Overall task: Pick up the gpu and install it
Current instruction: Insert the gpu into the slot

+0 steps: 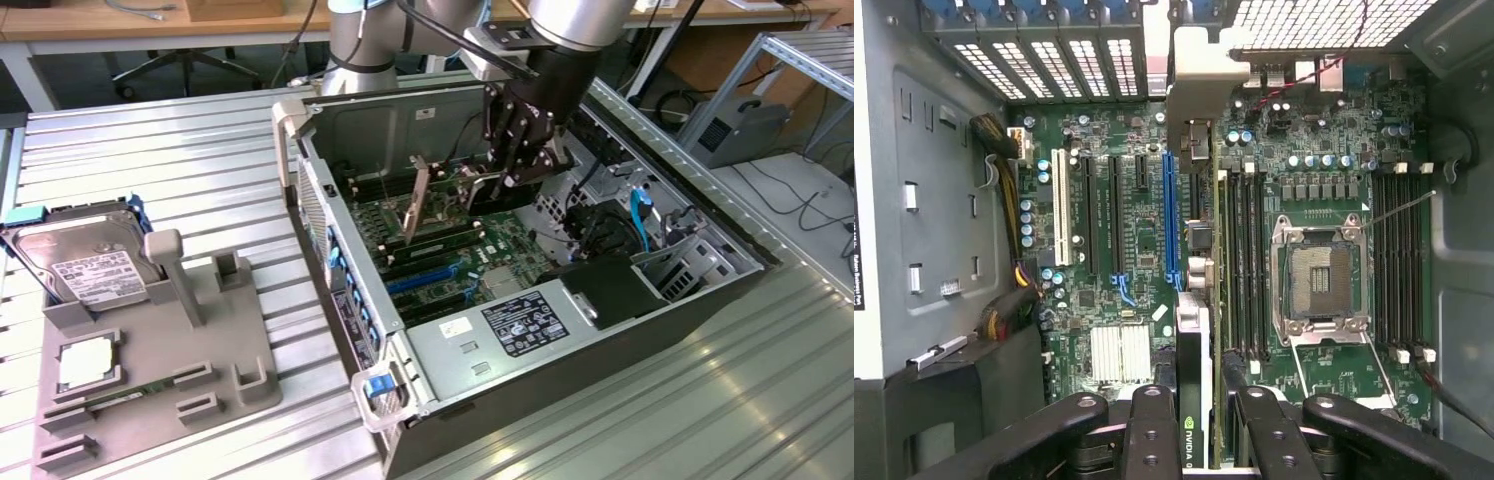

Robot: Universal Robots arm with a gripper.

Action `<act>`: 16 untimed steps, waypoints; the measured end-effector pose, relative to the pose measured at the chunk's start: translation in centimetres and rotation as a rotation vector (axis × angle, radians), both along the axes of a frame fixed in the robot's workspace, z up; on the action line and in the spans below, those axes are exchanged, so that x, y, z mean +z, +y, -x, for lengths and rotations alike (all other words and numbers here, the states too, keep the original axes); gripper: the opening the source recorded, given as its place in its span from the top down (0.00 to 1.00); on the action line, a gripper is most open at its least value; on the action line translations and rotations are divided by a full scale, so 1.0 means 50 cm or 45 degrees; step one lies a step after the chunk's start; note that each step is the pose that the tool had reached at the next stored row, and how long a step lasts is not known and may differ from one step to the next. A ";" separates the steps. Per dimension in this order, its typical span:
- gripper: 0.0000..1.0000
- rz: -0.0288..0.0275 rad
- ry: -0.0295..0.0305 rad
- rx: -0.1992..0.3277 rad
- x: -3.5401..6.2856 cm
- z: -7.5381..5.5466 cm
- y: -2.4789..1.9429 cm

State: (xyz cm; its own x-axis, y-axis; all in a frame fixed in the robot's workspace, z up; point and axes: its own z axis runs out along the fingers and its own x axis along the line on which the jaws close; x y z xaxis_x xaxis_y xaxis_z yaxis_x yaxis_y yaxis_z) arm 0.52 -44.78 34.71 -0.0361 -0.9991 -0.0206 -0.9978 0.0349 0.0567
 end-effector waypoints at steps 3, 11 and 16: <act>0.73 -0.0003 -0.0001 0.000 0.000 0.000 0.0000; 0.73 -0.0004 -0.0001 0.000 -0.015 0.001 0.0001; 0.73 -0.0003 -0.0001 0.000 -0.039 0.004 0.0000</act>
State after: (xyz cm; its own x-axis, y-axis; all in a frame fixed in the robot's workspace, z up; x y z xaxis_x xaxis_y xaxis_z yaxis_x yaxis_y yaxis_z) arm 0.32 -44.78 32.78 -0.0362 -0.9991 -0.0209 -0.9978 0.0349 0.0567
